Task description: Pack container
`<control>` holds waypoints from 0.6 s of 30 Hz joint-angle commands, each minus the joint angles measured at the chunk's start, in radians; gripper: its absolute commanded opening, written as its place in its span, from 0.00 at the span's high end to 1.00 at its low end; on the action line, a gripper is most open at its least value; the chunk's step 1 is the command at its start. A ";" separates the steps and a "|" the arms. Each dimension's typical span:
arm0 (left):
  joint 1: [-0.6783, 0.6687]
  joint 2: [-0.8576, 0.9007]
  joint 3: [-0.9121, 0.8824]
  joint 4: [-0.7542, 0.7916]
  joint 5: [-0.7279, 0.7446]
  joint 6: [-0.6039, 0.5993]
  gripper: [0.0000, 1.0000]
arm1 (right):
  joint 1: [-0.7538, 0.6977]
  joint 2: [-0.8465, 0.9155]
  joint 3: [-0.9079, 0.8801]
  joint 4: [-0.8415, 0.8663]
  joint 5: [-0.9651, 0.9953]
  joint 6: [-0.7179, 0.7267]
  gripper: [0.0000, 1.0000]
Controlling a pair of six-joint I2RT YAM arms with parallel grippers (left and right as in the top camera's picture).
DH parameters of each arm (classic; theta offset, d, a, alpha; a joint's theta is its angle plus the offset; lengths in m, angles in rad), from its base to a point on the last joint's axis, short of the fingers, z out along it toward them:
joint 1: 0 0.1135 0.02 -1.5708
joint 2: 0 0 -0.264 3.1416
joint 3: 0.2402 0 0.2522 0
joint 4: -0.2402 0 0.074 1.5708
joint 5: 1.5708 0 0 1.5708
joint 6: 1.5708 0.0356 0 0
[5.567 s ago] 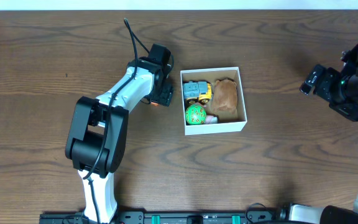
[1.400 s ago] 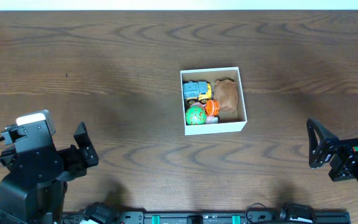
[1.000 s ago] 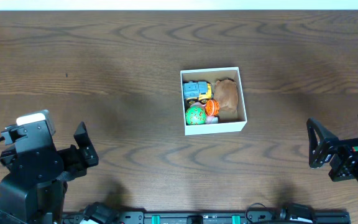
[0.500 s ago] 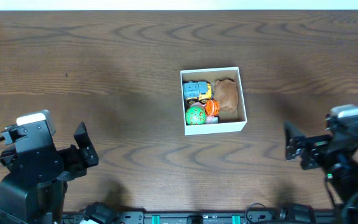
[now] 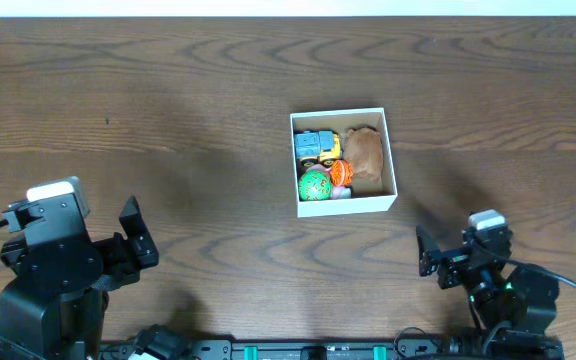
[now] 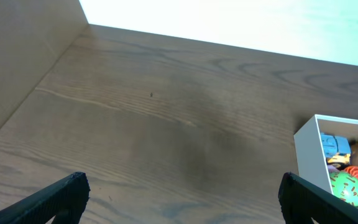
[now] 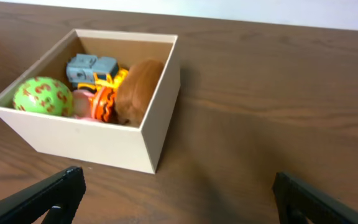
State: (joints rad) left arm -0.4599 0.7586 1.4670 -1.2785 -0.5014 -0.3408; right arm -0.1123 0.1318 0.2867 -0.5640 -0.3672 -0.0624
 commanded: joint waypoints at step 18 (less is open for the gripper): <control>0.005 0.005 0.002 -0.002 -0.016 -0.009 0.02 | 0.011 -0.126 -0.146 0.060 0.003 -0.006 0.01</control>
State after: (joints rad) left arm -0.4599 0.7586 1.4670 -1.2785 -0.5014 -0.3408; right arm -0.1123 0.0162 0.1482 -0.5060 -0.3668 -0.0624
